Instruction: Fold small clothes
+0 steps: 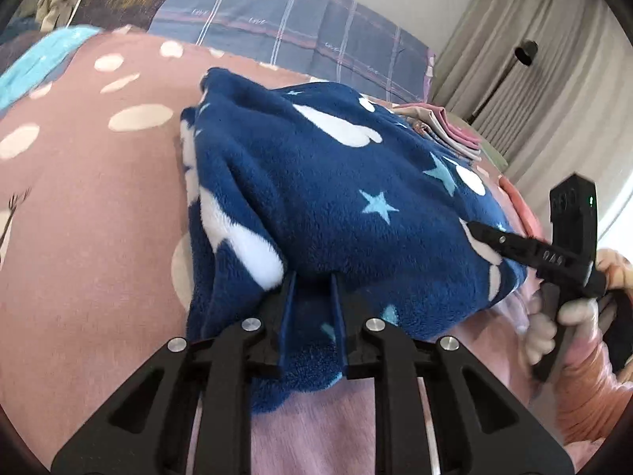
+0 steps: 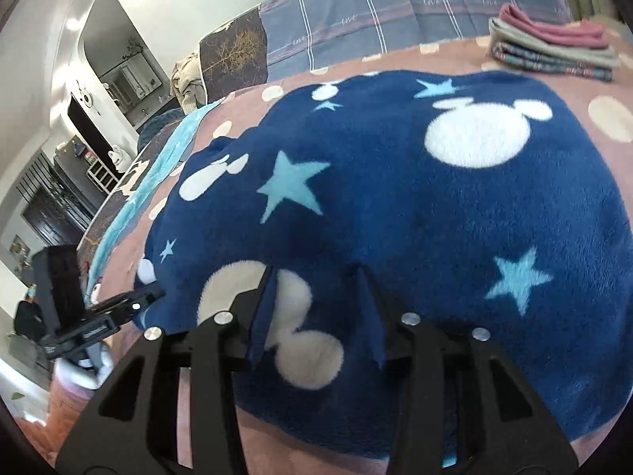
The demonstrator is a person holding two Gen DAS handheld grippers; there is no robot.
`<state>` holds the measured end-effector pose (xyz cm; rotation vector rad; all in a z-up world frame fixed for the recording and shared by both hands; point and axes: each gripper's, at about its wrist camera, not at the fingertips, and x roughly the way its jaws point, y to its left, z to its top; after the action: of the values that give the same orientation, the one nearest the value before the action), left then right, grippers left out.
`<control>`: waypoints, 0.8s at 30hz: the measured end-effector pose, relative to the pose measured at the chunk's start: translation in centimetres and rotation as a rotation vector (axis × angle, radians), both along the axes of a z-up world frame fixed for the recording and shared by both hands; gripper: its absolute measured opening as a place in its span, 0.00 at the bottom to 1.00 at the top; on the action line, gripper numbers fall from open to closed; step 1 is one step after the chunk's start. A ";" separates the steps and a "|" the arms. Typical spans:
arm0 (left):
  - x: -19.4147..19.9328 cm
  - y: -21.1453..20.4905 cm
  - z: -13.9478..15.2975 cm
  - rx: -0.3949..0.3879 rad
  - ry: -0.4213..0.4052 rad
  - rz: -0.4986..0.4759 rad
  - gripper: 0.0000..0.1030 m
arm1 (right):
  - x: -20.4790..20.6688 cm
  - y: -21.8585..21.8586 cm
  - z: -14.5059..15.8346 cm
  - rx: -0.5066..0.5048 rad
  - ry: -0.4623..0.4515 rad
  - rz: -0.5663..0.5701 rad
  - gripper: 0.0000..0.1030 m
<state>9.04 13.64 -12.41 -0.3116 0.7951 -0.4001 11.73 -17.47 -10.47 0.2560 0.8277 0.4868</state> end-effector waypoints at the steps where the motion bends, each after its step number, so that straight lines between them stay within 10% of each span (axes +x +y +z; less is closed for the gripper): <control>1: -0.1 0.1 -0.1 -0.003 -0.002 0.003 0.18 | -0.2 0.3 -0.1 -0.011 -0.015 -0.001 0.47; 6: -0.3 -0.4 0.1 0.055 -0.019 0.026 0.18 | -1.0 1.4 0.4 -0.040 -0.076 0.018 0.68; 14: -0.6 -1.5 0.5 0.096 -0.015 0.053 0.20 | -5.7 3.4 3.7 -0.231 -0.207 -0.152 0.67; 24: -1.2 -1.9 3.6 0.110 -0.147 0.093 0.26 | -4.1 3.9 1.6 -0.188 -0.050 -0.108 0.53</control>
<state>7.80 11.75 -8.76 -0.2130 0.6529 -0.2877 7.58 -13.53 -8.84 0.1135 0.8008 0.3108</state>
